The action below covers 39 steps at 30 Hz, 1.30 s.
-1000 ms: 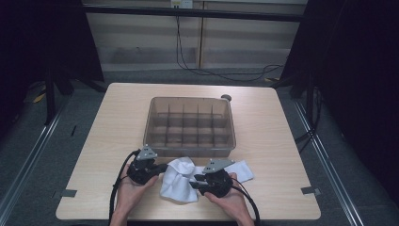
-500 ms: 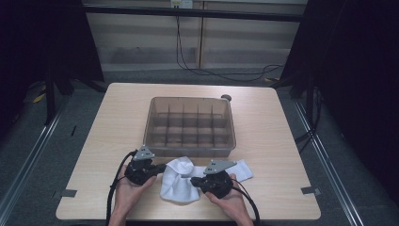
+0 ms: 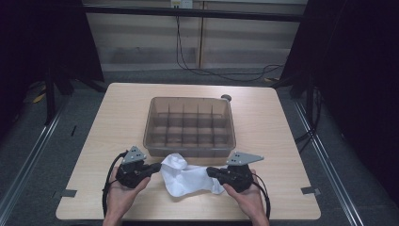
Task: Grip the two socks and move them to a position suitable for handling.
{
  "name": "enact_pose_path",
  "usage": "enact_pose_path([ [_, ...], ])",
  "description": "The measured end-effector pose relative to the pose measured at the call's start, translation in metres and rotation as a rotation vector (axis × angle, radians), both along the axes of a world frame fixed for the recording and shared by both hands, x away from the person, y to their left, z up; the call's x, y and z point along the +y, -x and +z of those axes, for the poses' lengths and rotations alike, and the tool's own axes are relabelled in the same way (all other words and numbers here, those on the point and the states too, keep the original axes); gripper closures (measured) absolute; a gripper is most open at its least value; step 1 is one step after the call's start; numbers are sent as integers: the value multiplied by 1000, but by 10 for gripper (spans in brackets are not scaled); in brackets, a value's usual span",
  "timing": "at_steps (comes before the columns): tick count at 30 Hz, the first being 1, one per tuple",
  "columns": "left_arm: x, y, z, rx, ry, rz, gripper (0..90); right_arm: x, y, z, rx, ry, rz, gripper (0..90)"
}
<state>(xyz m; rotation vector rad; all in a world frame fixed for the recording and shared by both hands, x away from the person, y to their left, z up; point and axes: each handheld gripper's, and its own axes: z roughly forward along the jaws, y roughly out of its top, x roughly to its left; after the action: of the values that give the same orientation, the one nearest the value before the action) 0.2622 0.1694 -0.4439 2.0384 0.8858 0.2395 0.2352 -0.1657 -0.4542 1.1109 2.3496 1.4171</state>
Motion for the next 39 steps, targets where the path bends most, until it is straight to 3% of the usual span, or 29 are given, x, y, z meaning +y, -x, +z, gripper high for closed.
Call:
enact_pose_path([
  [4,1,6,-1,14,-4,-4,900,-9,-3,1,20,26,-57,878],
  [10,0,19,-15,38,-61,-5,898,-10,-16,-26,109,139,-117,878],
  [13,1,16,-16,38,-51,3,859,-7,-19,-35,120,138,-117,877],
  [18,1,11,-6,10,-49,-8,783,-2,-20,-41,125,159,-122,875],
  [21,-9,4,-6,2,-72,-34,731,-1,-21,-41,124,167,-122,874],
  [23,-18,-2,-9,19,-73,-54,689,-1,-21,-41,122,168,-120,873],
  [26,-32,-11,-12,37,-82,-64,564,-1,-22,-41,121,169,-116,871],
  [31,-48,-17,-22,29,-132,-84,501,-2,-21,-42,121,164,-115,869],
  [33,-50,-18,-25,26,-142,-90,561,-2,-21,-42,119,164,-114,869],
  [34,-51,-18,-27,20,-159,-87,642,-2,-21,-42,121,163,-115,869],
  [35,-50,-18,-27,18,-158,-75,748,-1,-21,-42,122,163,-116,869],
  [37,-45,-17,-24,14,-141,-69,866,-1,-21,-42,120,164,-114,869],
  [39,-36,-14,-18,-3,-138,-42,888,-2,-21,-43,123,160,-113,869],
])
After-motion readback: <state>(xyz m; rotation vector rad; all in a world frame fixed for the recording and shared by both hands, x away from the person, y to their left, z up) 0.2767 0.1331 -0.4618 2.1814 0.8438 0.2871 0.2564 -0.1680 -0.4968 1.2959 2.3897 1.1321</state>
